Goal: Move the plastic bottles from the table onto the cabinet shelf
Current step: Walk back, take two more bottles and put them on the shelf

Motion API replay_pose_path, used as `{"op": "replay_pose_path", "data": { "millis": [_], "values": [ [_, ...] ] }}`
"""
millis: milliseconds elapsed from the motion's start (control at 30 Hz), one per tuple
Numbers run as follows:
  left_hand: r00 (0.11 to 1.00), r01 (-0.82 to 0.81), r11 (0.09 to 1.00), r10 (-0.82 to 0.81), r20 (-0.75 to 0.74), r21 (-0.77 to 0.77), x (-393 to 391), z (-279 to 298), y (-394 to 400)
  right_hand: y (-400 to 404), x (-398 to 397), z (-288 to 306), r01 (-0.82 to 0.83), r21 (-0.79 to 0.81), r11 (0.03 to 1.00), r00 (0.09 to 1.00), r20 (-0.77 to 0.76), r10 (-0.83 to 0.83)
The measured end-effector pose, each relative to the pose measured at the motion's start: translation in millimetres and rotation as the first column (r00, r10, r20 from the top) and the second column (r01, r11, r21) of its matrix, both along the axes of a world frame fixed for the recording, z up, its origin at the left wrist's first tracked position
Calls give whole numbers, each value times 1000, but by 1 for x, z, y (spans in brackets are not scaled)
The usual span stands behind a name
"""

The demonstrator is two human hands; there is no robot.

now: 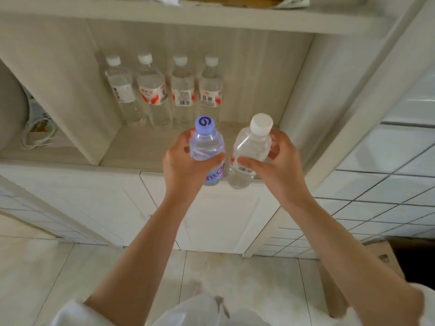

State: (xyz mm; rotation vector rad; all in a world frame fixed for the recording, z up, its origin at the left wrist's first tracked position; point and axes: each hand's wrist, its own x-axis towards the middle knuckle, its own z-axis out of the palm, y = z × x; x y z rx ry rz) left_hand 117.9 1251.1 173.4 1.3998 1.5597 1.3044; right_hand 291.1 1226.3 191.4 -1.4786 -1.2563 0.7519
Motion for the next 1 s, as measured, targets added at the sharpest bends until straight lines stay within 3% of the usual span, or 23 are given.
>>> {"op": "replay_pose_path", "data": {
  "millis": [333,567,800,1000],
  "values": [
    [996,79,993,-76,-38,85,53,23,96,86,20,8,154,115,981,981,101,-166],
    [990,138,980,-133,-45,144,85,4,140,132,39,-6,219,114,969,970,86,-229],
    [980,145,968,-112,-166,204,104,-7,175,170,47,-17,274,135,952,952,105,-289],
    [975,124,978,-88,-203,168,113,-8,193,192,54,-22,283,177,943,940,141,-309]
  ]
}}
